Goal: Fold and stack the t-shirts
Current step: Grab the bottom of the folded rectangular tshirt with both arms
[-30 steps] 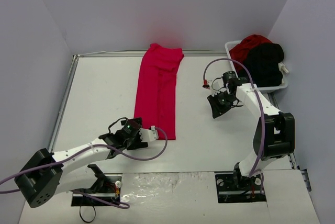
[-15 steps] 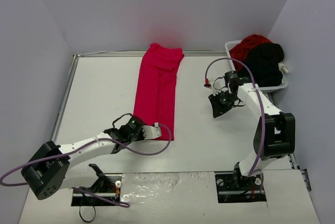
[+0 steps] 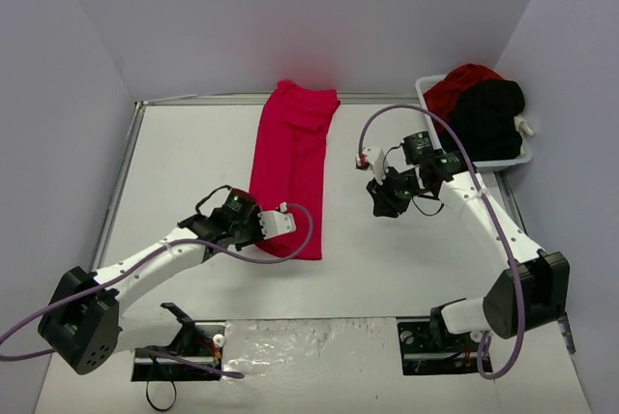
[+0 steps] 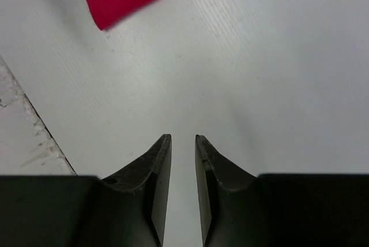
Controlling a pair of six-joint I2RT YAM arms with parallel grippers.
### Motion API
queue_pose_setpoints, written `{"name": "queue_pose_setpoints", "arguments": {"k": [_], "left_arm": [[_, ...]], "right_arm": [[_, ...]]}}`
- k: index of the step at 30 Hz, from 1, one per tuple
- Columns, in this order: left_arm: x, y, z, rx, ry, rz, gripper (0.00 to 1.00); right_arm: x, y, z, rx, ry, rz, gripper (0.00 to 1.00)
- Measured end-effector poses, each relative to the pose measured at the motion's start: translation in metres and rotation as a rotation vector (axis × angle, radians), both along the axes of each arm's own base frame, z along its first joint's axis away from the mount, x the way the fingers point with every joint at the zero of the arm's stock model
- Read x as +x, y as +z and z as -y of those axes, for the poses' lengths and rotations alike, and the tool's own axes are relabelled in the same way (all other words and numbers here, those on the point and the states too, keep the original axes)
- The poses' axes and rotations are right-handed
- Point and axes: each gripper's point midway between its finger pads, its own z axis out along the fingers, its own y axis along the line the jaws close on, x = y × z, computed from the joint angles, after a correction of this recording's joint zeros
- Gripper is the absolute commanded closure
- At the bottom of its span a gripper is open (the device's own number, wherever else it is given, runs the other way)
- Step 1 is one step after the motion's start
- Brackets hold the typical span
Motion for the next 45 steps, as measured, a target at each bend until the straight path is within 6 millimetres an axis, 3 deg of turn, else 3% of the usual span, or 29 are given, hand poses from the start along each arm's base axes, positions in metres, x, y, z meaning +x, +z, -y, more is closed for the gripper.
{"name": "queue_pose_setpoints", "arguments": {"k": [5,12,30,38,45], "left_arm": [[-0.001,-0.017,-0.006,0.011,0.016,-0.099,0.98],[0.003,-0.037,-0.011,0.005,0.049,-0.242,0.98],[-0.001,-0.054,-0.015,-0.056,0.095,-0.406,0.98],[-0.001,-0.056,-0.019,-0.089,0.114,-0.44,0.98],[0.001,-0.056,-0.022,-0.124,0.131,-0.477,0.98]], "right_arm": [[-0.012,0.009,-0.024,0.069,0.186,0.081,0.79],[-0.038,-0.023,-0.047,0.063,0.389,0.081,0.77],[-0.066,-0.086,-0.12,0.026,0.652,0.1,0.75],[-0.075,-0.112,-0.128,-0.011,0.686,0.049,0.75],[-0.071,-0.118,-0.137,-0.024,0.697,0.049,0.75]]}}
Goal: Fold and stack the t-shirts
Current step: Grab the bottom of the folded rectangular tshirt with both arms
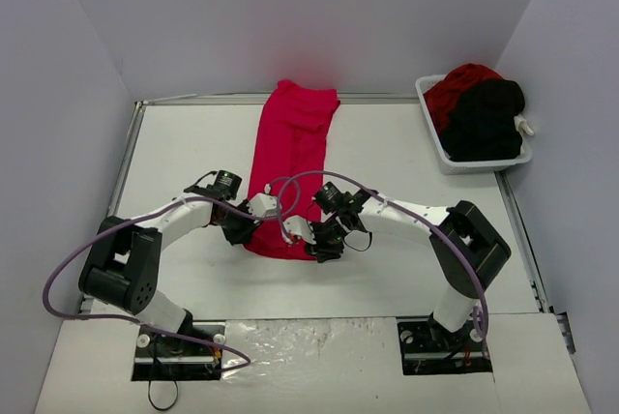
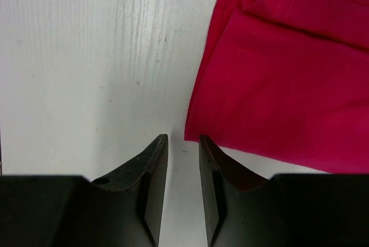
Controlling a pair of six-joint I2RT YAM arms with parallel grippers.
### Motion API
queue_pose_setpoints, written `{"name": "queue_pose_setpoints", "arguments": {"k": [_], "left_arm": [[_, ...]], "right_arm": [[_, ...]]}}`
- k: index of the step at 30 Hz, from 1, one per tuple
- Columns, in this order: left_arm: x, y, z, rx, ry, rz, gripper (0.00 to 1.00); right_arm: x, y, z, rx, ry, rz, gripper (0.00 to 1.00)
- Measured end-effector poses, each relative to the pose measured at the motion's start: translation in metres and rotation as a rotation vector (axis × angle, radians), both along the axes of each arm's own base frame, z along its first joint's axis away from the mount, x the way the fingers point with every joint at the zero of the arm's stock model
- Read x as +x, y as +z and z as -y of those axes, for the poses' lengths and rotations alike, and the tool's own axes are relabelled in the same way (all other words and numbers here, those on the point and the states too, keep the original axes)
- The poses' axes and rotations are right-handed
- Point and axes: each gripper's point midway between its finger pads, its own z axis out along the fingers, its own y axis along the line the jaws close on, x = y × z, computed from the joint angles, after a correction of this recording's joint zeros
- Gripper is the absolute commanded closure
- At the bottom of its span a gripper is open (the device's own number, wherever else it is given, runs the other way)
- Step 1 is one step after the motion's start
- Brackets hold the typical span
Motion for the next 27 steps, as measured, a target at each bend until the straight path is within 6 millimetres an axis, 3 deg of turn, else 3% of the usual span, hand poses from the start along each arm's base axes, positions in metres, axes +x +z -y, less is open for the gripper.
{"name": "queue_pose_setpoints", "arguments": {"k": [9,13,18,27], "left_arm": [[-0.001,0.0,0.0,-0.012,0.003,-0.019,0.98],[-0.002,0.0,0.0,-0.014,0.004,-0.024,0.98],[-0.002,0.0,0.0,-0.018,0.004,-0.028,0.98],[-0.006,0.0,-0.003,-0.014,0.008,-0.051,0.98]], "right_arm": [[0.003,0.006,-0.011,0.008,0.002,0.025,0.74],[0.004,0.002,-0.01,-0.003,0.004,0.023,0.66],[0.005,-0.013,-0.012,-0.023,0.012,0.02,0.65],[0.016,-0.014,-0.022,-0.012,-0.008,0.054,0.68]]}}
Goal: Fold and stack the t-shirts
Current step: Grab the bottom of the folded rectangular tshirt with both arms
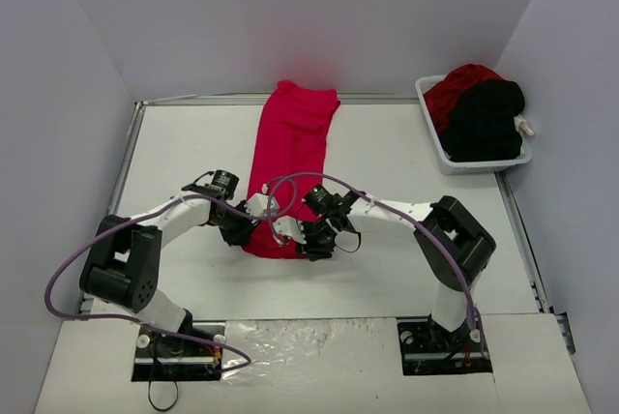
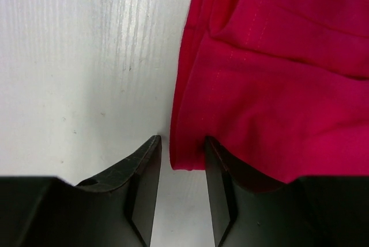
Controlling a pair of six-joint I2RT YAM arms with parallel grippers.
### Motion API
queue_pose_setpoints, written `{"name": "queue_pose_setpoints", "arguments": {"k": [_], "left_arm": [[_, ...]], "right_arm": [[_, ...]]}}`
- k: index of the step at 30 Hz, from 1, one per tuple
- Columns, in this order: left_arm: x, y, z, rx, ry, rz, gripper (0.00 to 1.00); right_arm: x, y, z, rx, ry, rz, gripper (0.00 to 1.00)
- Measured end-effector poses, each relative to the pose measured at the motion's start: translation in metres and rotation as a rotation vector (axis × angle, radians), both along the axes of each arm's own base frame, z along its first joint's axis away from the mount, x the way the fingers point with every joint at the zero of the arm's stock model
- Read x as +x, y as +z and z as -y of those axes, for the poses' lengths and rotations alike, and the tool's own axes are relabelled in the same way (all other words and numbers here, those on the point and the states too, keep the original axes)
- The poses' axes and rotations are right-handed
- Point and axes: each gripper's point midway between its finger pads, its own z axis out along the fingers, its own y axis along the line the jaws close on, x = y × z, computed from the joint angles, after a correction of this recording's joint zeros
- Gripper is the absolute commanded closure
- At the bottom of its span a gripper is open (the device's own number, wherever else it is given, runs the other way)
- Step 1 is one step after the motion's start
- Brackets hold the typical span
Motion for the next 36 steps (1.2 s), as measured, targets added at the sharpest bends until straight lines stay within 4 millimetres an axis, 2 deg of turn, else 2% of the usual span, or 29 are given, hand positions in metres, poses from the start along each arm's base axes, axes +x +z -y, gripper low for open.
{"name": "queue_pose_setpoints", "arguments": {"k": [4,5,8,14,19,26,36], "left_arm": [[0.0,0.0,-0.001,0.002,-0.009,0.002,0.98],[0.0,0.0,-0.001,0.003,-0.011,0.003,0.98],[0.0,0.0,-0.001,0.003,-0.014,0.004,0.98],[-0.001,0.0,-0.002,0.004,-0.018,0.005,0.98],[-0.004,0.003,-0.004,0.009,-0.034,0.005,0.98],[-0.017,0.022,-0.008,0.006,-0.093,0.04,0.98],[-0.057,0.047,-0.004,-0.002,-0.232,0.019,0.98]], "right_arm": [[0.004,-0.001,-0.003,-0.015,-0.016,0.026,0.8],[0.006,-0.001,-0.004,-0.021,-0.022,0.037,0.88],[0.011,-0.001,-0.005,-0.029,-0.042,0.064,1.0],[0.011,0.0,-0.004,-0.044,-0.057,0.069,1.0],[-0.004,0.005,0.01,-0.078,-0.049,0.015,1.0],[-0.016,0.023,0.021,-0.071,-0.022,-0.018,1.0],[-0.041,0.038,0.027,-0.056,0.054,-0.101,1.0]]}}
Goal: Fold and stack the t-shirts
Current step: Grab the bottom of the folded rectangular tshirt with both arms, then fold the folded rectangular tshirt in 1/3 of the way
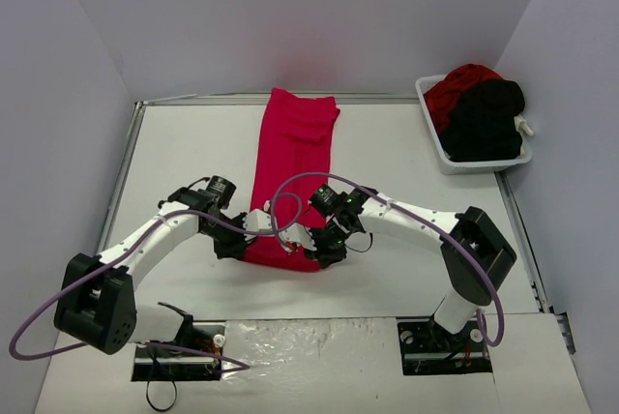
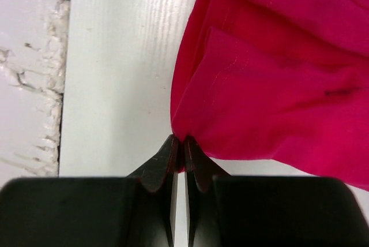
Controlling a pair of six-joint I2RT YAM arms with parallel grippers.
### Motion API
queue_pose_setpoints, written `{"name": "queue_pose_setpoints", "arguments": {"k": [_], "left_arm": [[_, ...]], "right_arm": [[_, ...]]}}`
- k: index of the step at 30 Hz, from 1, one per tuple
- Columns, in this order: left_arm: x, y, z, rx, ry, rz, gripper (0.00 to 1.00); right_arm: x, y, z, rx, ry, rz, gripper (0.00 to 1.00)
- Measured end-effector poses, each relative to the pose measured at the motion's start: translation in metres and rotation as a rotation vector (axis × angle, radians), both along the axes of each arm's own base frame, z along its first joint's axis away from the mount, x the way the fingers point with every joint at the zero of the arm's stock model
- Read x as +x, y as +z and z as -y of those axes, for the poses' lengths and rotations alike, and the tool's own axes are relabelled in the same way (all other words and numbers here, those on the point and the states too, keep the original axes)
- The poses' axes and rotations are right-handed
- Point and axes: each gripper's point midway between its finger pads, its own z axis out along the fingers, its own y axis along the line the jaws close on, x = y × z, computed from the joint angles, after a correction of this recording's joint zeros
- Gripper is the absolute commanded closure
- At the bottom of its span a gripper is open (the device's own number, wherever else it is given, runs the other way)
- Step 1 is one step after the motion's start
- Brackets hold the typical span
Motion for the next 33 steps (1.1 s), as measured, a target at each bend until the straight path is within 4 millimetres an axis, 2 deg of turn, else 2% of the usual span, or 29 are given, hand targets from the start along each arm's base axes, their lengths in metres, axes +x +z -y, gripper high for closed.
{"name": "queue_pose_setpoints", "arguments": {"k": [8,15,20,26,33], "left_arm": [[-0.029,0.008,0.014,0.017,-0.116,-0.04,0.98],[-0.04,0.015,0.018,-0.004,-0.141,-0.059,0.98],[-0.04,0.022,0.019,-0.018,-0.124,-0.03,0.98],[-0.035,0.024,0.017,-0.005,-0.09,-0.011,0.98],[-0.009,0.034,0.021,0.002,-0.053,0.031,0.97]], "right_arm": [[-0.019,0.007,0.013,-0.033,0.055,-0.08,1.0],[-0.028,0.026,0.018,-0.006,0.081,-0.128,1.0],[-0.019,0.042,0.014,0.05,0.067,-0.116,1.0],[-0.009,0.051,0.012,0.073,0.05,-0.101,1.0],[0.011,0.062,0.011,0.094,0.015,-0.068,1.0]]}}
